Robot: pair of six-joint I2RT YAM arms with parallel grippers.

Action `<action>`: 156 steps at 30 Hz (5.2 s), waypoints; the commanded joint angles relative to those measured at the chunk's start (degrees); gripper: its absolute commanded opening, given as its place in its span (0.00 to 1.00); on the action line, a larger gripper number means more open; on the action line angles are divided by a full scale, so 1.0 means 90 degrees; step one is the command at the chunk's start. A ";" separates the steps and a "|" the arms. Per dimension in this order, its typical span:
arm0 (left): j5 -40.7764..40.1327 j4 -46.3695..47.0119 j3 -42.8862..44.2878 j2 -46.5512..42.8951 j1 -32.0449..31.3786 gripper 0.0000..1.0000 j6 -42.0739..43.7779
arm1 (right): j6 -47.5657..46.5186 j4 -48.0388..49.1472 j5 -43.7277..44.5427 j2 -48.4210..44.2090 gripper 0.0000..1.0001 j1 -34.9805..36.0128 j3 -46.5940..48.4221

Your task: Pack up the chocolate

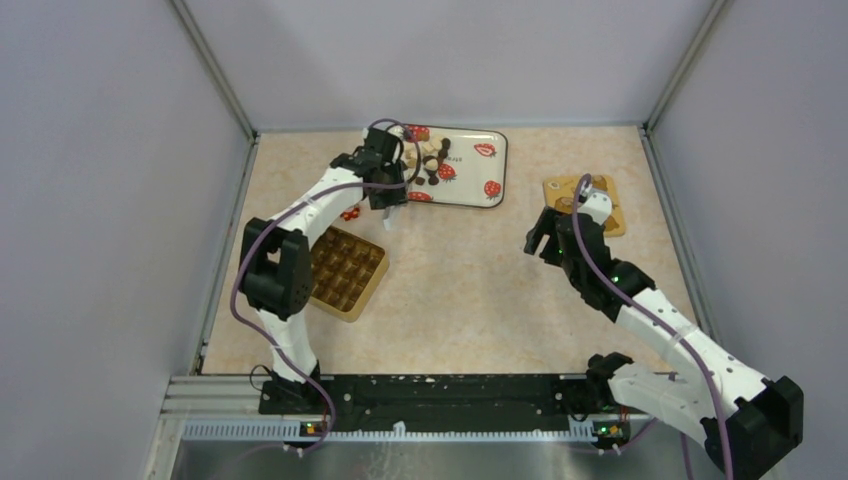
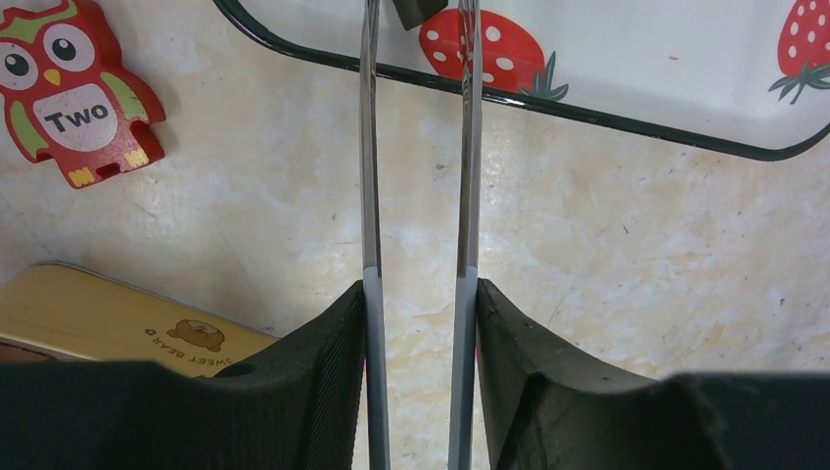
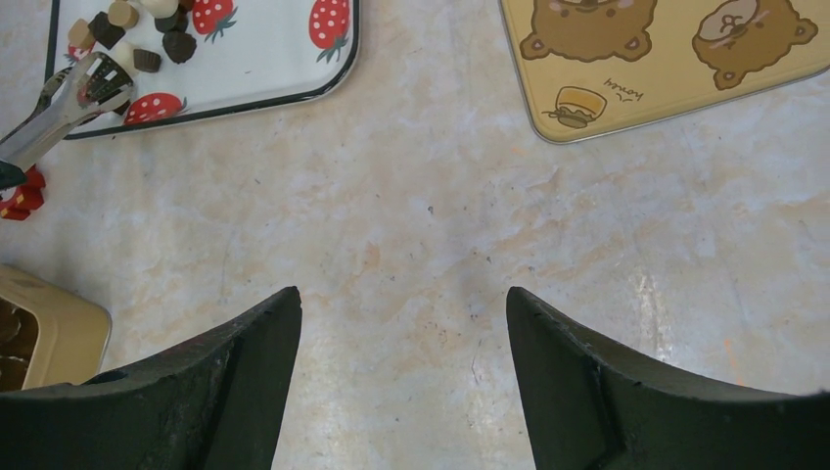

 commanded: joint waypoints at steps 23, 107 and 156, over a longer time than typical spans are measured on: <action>-0.0736 -0.1343 0.0082 -0.1949 -0.0102 0.05 0.0574 | -0.0200 0.0272 0.0044 0.0050 0.75 -0.0023 0.0217; 0.0211 0.0203 -0.0119 -0.1235 -0.0114 0.26 0.0496 | -0.0043 0.0358 -0.0257 0.0237 0.74 -0.0024 0.0217; -0.0106 -0.0206 0.1397 0.0858 -0.0113 0.21 0.0931 | -0.0194 0.0542 -0.0233 0.0764 0.74 -0.0024 0.0470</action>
